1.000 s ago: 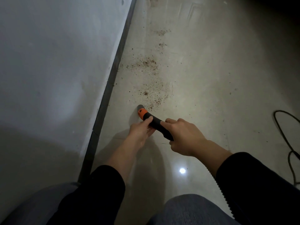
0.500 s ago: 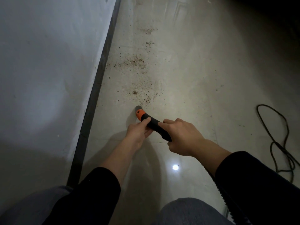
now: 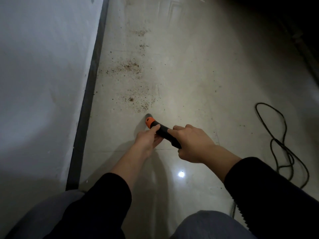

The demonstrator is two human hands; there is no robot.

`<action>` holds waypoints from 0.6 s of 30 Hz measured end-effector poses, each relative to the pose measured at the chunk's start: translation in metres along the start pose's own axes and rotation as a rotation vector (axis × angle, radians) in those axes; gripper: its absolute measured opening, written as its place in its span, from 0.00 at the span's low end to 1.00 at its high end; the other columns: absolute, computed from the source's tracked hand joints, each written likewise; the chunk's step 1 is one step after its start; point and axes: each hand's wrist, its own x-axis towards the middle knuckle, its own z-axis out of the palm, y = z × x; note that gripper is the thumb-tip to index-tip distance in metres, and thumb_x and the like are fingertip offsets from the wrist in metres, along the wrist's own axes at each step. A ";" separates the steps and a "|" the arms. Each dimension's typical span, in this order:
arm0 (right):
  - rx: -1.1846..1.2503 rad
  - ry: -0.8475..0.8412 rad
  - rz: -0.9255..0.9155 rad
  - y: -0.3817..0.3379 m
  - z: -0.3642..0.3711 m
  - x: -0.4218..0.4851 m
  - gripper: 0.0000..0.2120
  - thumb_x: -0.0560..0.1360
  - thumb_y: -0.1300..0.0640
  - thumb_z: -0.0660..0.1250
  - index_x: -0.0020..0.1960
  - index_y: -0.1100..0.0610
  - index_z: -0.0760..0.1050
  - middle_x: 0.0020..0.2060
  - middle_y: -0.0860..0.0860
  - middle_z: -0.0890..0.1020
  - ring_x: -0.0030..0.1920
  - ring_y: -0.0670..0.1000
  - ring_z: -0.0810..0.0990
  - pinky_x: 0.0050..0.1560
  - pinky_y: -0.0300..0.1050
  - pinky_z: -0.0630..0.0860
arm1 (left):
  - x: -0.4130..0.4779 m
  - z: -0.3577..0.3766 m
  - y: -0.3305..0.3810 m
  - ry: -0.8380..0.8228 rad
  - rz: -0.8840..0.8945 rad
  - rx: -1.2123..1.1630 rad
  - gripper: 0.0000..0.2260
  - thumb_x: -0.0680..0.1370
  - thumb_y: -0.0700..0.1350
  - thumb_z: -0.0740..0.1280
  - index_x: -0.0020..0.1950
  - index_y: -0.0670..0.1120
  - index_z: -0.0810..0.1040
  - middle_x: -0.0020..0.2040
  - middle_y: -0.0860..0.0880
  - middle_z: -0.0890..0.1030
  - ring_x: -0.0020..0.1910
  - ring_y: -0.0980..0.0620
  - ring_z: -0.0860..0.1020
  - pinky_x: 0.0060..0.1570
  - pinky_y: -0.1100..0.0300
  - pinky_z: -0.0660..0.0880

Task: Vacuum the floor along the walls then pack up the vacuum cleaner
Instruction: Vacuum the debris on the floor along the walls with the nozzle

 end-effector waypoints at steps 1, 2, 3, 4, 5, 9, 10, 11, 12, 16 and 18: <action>0.000 -0.001 0.003 0.000 -0.001 0.000 0.18 0.73 0.60 0.63 0.62 0.52 0.70 0.48 0.49 0.74 0.42 0.53 0.70 0.32 0.42 0.60 | 0.000 0.001 0.000 0.000 -0.005 0.004 0.11 0.79 0.40 0.67 0.58 0.34 0.75 0.44 0.39 0.81 0.42 0.48 0.82 0.44 0.60 0.78; -0.002 -0.004 0.004 -0.001 -0.002 0.000 0.18 0.73 0.60 0.63 0.62 0.52 0.70 0.48 0.49 0.74 0.42 0.53 0.70 0.33 0.42 0.61 | 0.000 0.002 0.001 -0.002 -0.009 0.006 0.12 0.79 0.40 0.67 0.59 0.33 0.75 0.44 0.39 0.81 0.41 0.48 0.82 0.46 0.59 0.78; -0.005 -0.010 0.008 -0.001 -0.004 0.001 0.17 0.73 0.60 0.63 0.62 0.52 0.70 0.48 0.49 0.74 0.43 0.53 0.70 0.34 0.43 0.61 | 0.000 0.002 0.002 -0.005 -0.013 0.010 0.13 0.79 0.40 0.67 0.60 0.33 0.75 0.44 0.39 0.81 0.41 0.48 0.82 0.47 0.59 0.78; -0.009 -0.016 0.013 -0.001 -0.007 0.001 0.17 0.73 0.60 0.63 0.61 0.53 0.70 0.48 0.49 0.74 0.43 0.53 0.70 0.34 0.43 0.61 | 0.000 0.003 0.003 -0.011 -0.018 0.015 0.13 0.80 0.40 0.67 0.60 0.33 0.74 0.44 0.39 0.81 0.41 0.48 0.82 0.48 0.59 0.77; -0.013 -0.024 0.018 -0.002 -0.009 0.001 0.17 0.73 0.60 0.63 0.61 0.53 0.70 0.48 0.49 0.74 0.43 0.53 0.69 0.34 0.43 0.61 | -0.001 0.003 0.005 -0.019 -0.021 0.022 0.14 0.80 0.40 0.67 0.61 0.33 0.74 0.46 0.39 0.81 0.40 0.48 0.82 0.49 0.59 0.77; -0.022 -0.053 0.028 -0.007 -0.016 0.004 0.16 0.72 0.61 0.62 0.60 0.53 0.71 0.47 0.50 0.74 0.41 0.53 0.69 0.30 0.41 0.59 | 0.001 0.003 0.013 -0.030 -0.048 0.059 0.15 0.80 0.40 0.66 0.63 0.32 0.73 0.49 0.37 0.80 0.40 0.48 0.81 0.49 0.58 0.77; -0.029 -0.053 0.028 -0.008 -0.017 0.005 0.16 0.72 0.61 0.62 0.60 0.53 0.71 0.47 0.50 0.74 0.41 0.53 0.69 0.30 0.41 0.58 | 0.002 0.003 0.015 -0.030 -0.054 0.066 0.15 0.80 0.40 0.66 0.63 0.32 0.73 0.48 0.37 0.80 0.40 0.47 0.81 0.49 0.58 0.77; -0.035 -0.053 0.030 -0.007 -0.017 0.006 0.16 0.72 0.61 0.63 0.60 0.53 0.71 0.46 0.50 0.74 0.41 0.53 0.69 0.30 0.41 0.58 | 0.004 0.004 0.015 -0.033 -0.057 0.072 0.15 0.80 0.40 0.66 0.62 0.33 0.74 0.47 0.37 0.80 0.40 0.47 0.81 0.50 0.58 0.77; -0.039 -0.055 0.034 -0.005 -0.017 0.006 0.17 0.72 0.61 0.63 0.60 0.53 0.70 0.46 0.50 0.73 0.41 0.53 0.69 0.29 0.41 0.57 | 0.005 0.007 0.015 -0.040 -0.061 0.076 0.14 0.80 0.40 0.66 0.62 0.33 0.74 0.46 0.38 0.80 0.40 0.47 0.81 0.50 0.58 0.77; -0.043 -0.059 0.077 0.010 -0.015 0.001 0.17 0.72 0.61 0.63 0.61 0.53 0.70 0.46 0.49 0.73 0.41 0.52 0.69 0.29 0.41 0.58 | 0.010 0.023 0.010 -0.091 -0.075 0.094 0.13 0.80 0.41 0.66 0.61 0.35 0.73 0.45 0.39 0.80 0.41 0.48 0.81 0.49 0.59 0.77; -0.029 -0.063 0.097 0.018 -0.016 -0.002 0.17 0.72 0.61 0.63 0.61 0.53 0.70 0.46 0.49 0.73 0.41 0.52 0.69 0.29 0.41 0.59 | 0.014 0.030 0.008 -0.107 -0.082 0.112 0.12 0.80 0.41 0.66 0.60 0.36 0.73 0.46 0.39 0.80 0.42 0.48 0.81 0.49 0.59 0.77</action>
